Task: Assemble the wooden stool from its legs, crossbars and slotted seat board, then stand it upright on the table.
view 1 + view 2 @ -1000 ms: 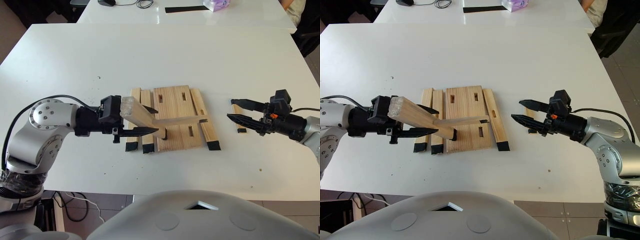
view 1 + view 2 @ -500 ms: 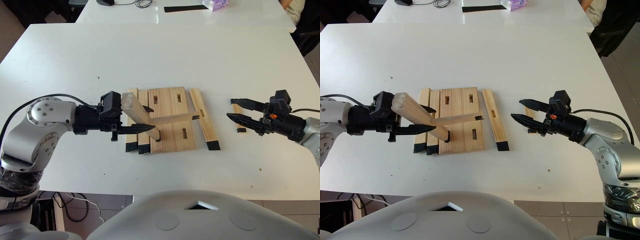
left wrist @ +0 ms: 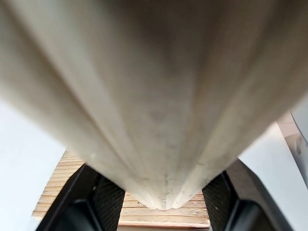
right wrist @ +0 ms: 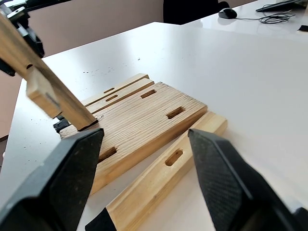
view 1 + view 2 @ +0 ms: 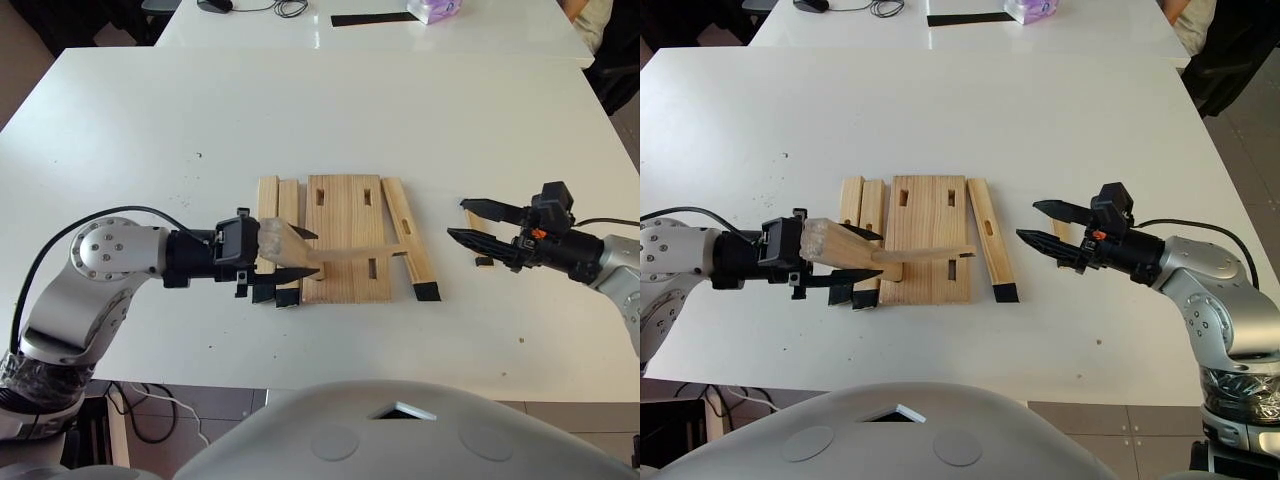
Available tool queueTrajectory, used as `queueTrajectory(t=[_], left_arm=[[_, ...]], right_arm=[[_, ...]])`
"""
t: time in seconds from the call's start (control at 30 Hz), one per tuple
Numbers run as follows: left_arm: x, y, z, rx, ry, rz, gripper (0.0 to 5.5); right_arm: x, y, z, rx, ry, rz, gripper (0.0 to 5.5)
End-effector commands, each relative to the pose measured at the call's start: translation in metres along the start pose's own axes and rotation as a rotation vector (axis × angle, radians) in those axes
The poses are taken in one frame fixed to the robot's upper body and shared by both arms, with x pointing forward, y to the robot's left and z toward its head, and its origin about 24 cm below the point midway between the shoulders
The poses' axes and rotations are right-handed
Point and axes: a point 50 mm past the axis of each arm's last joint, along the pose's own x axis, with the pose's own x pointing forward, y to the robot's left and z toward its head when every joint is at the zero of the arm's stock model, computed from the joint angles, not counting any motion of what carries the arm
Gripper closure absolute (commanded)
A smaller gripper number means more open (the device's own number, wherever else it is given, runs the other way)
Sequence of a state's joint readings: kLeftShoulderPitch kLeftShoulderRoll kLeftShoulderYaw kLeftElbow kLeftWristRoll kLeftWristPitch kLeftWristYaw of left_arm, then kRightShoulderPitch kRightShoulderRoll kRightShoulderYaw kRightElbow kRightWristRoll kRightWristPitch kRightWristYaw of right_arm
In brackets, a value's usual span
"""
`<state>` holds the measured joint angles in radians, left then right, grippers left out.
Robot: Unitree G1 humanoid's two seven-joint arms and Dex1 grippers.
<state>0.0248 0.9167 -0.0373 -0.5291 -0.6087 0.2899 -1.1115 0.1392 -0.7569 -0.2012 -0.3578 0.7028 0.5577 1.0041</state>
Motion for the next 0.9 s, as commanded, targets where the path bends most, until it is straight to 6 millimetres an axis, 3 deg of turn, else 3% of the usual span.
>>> queueTrajectory(t=[0.03, 0.53, 0.57, 0.77, 0.9], left_arm=[[0.007, 0.007, -0.022, -0.144, 0.052, -0.019, 3.46], [0.016, 0.016, -0.034, -0.084, 0.144, -0.002, 3.46], [0.016, 0.018, -0.033, -0.071, 0.151, 0.006, 3.09], [0.009, 0.027, -0.017, -0.052, 0.110, 0.042, 2.22], [-0.009, 0.022, -0.011, -0.068, 0.116, 0.067, 2.22]], right_arm=[[0.002, 0.001, 0.003, -0.026, 0.013, 0.005, 2.27], [0.003, 0.002, 0.003, -0.024, 0.008, 0.008, 2.27], [0.003, 0.002, 0.003, -0.024, 0.008, 0.005, 2.27], [0.003, 0.002, 0.003, -0.024, 0.007, 0.001, 2.27], [0.000, 0.003, 0.003, -0.024, 0.007, -0.009, 2.27]])
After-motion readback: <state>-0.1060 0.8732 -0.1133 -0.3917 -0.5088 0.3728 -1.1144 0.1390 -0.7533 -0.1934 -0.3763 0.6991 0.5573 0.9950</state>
